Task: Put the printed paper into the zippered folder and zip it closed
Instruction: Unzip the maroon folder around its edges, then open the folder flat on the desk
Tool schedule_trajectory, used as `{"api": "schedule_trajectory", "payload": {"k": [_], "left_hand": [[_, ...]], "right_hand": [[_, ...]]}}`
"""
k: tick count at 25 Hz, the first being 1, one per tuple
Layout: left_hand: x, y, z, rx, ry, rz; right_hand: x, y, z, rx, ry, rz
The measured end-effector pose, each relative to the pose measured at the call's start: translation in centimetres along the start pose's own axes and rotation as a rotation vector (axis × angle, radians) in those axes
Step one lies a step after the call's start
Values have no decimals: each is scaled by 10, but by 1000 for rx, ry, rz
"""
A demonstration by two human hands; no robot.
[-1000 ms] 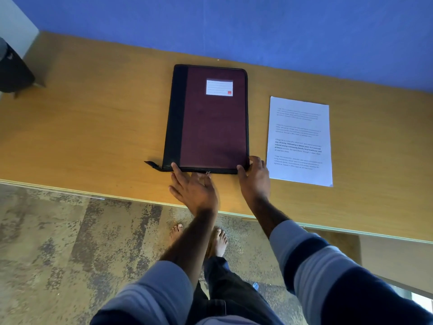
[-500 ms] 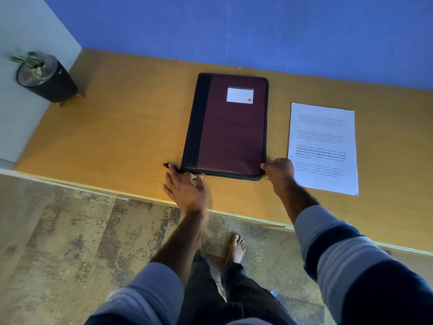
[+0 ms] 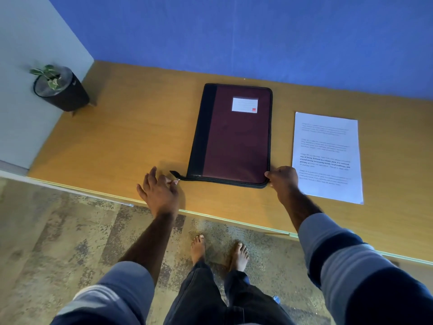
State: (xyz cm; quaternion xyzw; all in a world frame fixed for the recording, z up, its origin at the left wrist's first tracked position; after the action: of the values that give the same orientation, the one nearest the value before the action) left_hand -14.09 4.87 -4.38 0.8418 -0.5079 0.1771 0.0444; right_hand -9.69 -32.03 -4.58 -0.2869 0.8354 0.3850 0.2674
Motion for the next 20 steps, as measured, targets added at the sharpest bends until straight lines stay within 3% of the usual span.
{"api": "schedule_trajectory", "payload": {"k": [5, 9, 11, 17, 20], "left_hand": [[13, -3, -5, -49, 33, 82], [46, 9, 6, -309, 79, 370], [57, 15, 16, -403, 94, 408], [68, 10, 20, -243, 70, 404], [60, 10, 16, -271, 113, 468]], "right_hand": [[0, 3, -5, -30, -89, 0], [-2, 14, -10, -71, -198, -14], [-7, 22, -13, -128, -309, 18], [-45, 57, -28, -173, -345, -51], [-72, 85, -33, -114, -268, -184]]}}
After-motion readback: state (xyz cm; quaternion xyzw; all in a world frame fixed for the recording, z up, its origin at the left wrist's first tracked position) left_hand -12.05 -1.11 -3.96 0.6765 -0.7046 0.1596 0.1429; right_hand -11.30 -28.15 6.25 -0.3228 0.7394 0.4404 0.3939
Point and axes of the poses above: each hand's wrist, its own y-axis away from the middle knuckle, its own z-axis out of the palm, x = y × z, the point moved 4 cm from there along -y, towards the middle knuckle, and after that the axes turned 5 degrees about x, right-handed, at the moved point
